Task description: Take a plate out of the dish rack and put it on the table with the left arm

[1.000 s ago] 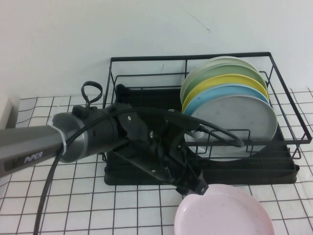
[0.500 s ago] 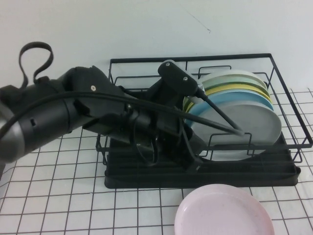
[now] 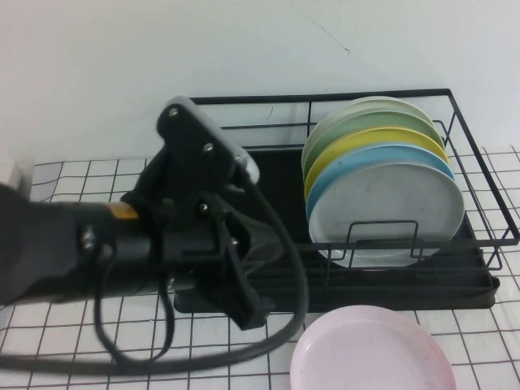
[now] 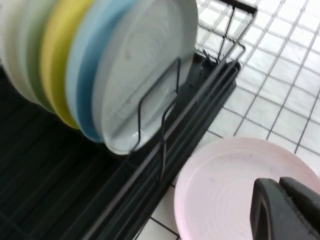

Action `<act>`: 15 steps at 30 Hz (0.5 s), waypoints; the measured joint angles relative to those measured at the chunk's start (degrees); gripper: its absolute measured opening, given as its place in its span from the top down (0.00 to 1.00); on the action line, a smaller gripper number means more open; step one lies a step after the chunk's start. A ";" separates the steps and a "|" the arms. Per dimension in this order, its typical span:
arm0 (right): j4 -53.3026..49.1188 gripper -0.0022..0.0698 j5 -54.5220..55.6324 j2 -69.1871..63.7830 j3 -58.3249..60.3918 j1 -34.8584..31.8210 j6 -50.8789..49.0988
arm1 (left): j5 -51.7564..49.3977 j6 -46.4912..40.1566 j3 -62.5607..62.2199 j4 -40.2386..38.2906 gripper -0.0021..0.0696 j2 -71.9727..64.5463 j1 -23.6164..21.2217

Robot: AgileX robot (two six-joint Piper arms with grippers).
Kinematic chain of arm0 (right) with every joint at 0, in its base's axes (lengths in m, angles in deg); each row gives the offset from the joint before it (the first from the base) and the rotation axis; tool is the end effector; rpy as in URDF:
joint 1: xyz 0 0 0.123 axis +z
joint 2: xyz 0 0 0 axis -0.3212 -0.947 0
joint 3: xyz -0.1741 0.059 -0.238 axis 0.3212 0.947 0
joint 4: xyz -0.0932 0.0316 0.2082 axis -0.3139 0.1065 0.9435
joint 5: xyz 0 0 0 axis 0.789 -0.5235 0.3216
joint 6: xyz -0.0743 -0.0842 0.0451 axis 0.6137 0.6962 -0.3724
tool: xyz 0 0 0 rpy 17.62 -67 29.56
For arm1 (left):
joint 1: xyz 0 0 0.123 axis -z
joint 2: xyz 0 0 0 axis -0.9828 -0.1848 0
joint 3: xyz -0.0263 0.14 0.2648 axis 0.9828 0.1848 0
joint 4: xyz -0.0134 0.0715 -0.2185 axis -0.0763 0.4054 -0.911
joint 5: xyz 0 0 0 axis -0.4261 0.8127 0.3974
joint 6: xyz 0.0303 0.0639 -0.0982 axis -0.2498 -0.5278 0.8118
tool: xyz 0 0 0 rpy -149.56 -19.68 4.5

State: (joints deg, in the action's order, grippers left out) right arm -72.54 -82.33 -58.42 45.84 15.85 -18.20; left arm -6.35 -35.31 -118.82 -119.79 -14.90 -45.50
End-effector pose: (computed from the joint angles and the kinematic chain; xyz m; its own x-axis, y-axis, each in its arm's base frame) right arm 0.0438 0.0003 0.1672 -0.2640 -0.0944 -0.9599 0.0017 0.9951 -0.0984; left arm 0.1930 -0.1768 0.3397 -0.3485 0.3368 -0.8747 0.7949 0.6007 -0.0855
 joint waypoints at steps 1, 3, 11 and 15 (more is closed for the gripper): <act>0.00 0.97 0.00 0.00 0.00 0.00 0.00 | 0.72 0.00 1.26 -0.25 0.97 1.82 0.00; 0.00 0.97 0.00 0.00 0.00 0.00 0.00 | 1.77 0.00 3.56 -0.76 0.97 5.31 0.00; 0.00 0.97 0.00 0.00 0.00 0.00 0.00 | 7.55 0.06 15.22 -1.98 0.97 21.06 0.00; 0.00 0.97 0.00 0.00 0.00 0.00 0.00 | 7.26 0.06 19.88 -2.07 0.97 28.57 0.00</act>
State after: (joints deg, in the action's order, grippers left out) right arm -72.54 -82.33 -58.42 45.84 15.85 -18.20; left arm 0.91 -35.25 -98.94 -121.86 13.66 -45.50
